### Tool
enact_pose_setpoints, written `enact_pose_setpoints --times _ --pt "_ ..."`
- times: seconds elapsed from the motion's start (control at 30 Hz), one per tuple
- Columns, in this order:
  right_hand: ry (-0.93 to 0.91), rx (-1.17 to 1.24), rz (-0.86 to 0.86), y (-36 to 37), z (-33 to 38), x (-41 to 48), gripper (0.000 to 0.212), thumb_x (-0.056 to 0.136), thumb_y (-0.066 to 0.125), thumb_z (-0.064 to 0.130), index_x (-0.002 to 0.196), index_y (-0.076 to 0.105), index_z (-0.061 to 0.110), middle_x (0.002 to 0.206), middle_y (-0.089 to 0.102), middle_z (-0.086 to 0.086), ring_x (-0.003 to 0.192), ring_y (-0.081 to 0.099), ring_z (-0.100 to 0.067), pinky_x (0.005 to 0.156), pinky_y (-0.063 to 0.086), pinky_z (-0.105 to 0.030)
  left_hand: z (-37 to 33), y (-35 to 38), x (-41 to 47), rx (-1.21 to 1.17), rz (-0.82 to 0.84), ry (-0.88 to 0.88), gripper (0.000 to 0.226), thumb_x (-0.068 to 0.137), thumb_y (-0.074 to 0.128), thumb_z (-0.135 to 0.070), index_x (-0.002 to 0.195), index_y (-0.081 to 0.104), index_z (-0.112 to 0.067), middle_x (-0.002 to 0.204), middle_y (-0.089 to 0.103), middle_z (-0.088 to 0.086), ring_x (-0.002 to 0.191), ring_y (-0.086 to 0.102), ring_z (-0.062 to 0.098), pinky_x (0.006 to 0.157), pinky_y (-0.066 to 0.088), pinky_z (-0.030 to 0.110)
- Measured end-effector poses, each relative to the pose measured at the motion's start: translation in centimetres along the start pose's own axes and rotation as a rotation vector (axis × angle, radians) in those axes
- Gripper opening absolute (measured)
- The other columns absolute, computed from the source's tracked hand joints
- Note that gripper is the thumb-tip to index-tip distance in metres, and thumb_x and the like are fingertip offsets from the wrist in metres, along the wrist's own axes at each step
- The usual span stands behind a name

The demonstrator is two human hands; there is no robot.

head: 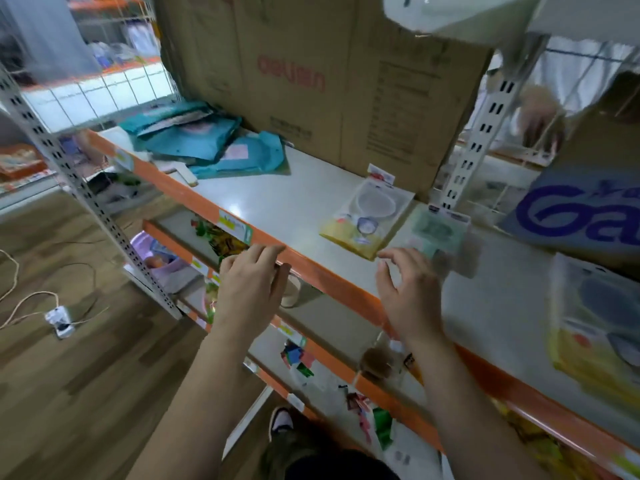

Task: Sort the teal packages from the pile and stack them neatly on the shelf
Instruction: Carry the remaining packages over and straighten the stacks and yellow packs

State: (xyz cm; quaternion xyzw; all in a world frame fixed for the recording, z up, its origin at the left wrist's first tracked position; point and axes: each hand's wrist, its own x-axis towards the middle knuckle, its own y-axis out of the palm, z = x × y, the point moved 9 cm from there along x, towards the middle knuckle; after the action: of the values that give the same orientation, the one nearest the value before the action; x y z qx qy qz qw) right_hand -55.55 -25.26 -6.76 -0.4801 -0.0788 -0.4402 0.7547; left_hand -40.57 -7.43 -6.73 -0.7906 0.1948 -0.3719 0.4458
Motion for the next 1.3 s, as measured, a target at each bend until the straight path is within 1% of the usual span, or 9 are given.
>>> enact_pose_setpoints --times 0.07,0.2,0.33,0.43,0.63,0.83,0.93,1.17,1.3 --pt "-0.003 0.005 -0.009 2.8 1.2 2.9 0.011 0.09 0.058 0.008 0.096 0.067 0.008 0.092 0.065 -0.006 0.089 0.058 -0.022 0.073 0.039 -0.023 2.6 0.0 3.4 -0.002 0.012 0.009 0.031 0.095 0.058 -0.025 0.123 0.062 -0.012 0.115 0.066 0.007 0.1 0.062 0.031 0.086 0.041 0.043" --pt "-0.013 0.042 -0.004 8.5 4.5 8.8 0.013 0.091 0.058 0.01 0.098 0.069 0.01 0.096 0.067 -0.006 0.092 0.06 -0.022 0.077 0.05 -0.035 7.8 -1.0 10.1 0.028 -0.022 0.021 0.03 0.094 0.059 -0.024 0.121 0.064 -0.01 0.111 0.067 0.01 0.096 0.063 0.032 0.082 0.044 0.043" --pt "-0.023 0.046 0.035 13.7 7.4 13.2 0.016 0.093 0.057 0.015 0.102 0.069 0.01 0.101 0.068 -0.006 0.094 0.06 -0.019 0.077 0.046 -0.024 12.8 -1.8 14.4 0.018 -0.048 0.005 0.029 0.093 0.06 -0.02 0.119 0.065 -0.007 0.111 0.067 0.013 0.099 0.062 0.035 0.08 0.044 0.044" --pt "-0.03 0.048 0.06 17.0 9.1 15.3 0.015 0.094 0.057 0.015 0.103 0.068 0.01 0.101 0.067 -0.006 0.095 0.06 -0.019 0.079 0.049 -0.028 16.6 -2.1 16.5 -0.015 -0.079 -0.033 0.027 0.092 0.062 -0.017 0.116 0.066 -0.005 0.107 0.068 0.014 0.097 0.062 0.036 0.079 0.044 0.044" --pt "-0.026 0.029 0.078 23.4 12.0 18.6 0.014 0.093 0.058 0.015 0.102 0.067 0.011 0.101 0.066 -0.004 0.094 0.059 -0.018 0.078 0.047 -0.026 24.3 -1.8 21.2 -0.063 -0.11 -0.046 0.029 0.093 0.061 -0.019 0.118 0.065 -0.004 0.108 0.068 0.013 0.097 0.062 0.033 0.08 0.043 0.042" --pt "0.051 -0.005 0.004 29.3 15.0 22.6 0.012 0.093 0.059 0.012 0.101 0.067 0.011 0.1 0.065 -0.005 0.097 0.059 -0.02 0.076 0.054 -0.037 34.2 -1.2 28.9 -0.053 -0.051 -0.028 0.035 0.097 0.054 -0.026 0.125 0.06 -0.005 0.117 0.064 0.014 0.107 0.058 0.034 0.088 0.044 0.044" --pt "0.109 -0.021 -0.032 32.0 16.8 23.9 0.012 0.092 0.06 0.009 0.1 0.068 0.009 0.098 0.065 -0.006 0.094 0.06 -0.023 0.076 0.052 -0.039 38.5 -1.0 33.2 -0.047 -0.01 0.007 0.036 0.096 0.056 -0.025 0.125 0.06 -0.004 0.117 0.063 0.017 0.107 0.057 0.036 0.088 0.044 0.045" --pt "0.246 -0.069 -0.074 36.4 20.3 25.1 0.011 0.093 0.058 0.013 0.099 0.067 0.011 0.097 0.061 0.001 0.092 0.056 -0.015 0.077 0.044 -0.026 46.3 2.0 41.6 -0.03 0.154 -0.04 0.05 0.096 0.051 -0.038 0.132 0.052 -0.003 0.13 0.055 0.019 0.12 0.049 0.037 0.097 0.041 0.049" --pt "0.274 -0.116 -0.094 37.5 21.5 25.1 0.011 0.093 0.058 0.013 0.099 0.067 0.013 0.097 0.058 0.007 0.091 0.05 -0.006 0.08 0.041 -0.022 49.0 5.0 44.7 -0.018 0.302 -0.114 0.073 0.087 0.055 -0.059 0.141 0.04 -0.012 0.143 0.042 0.016 0.134 0.036 0.037 0.105 0.034 0.055"
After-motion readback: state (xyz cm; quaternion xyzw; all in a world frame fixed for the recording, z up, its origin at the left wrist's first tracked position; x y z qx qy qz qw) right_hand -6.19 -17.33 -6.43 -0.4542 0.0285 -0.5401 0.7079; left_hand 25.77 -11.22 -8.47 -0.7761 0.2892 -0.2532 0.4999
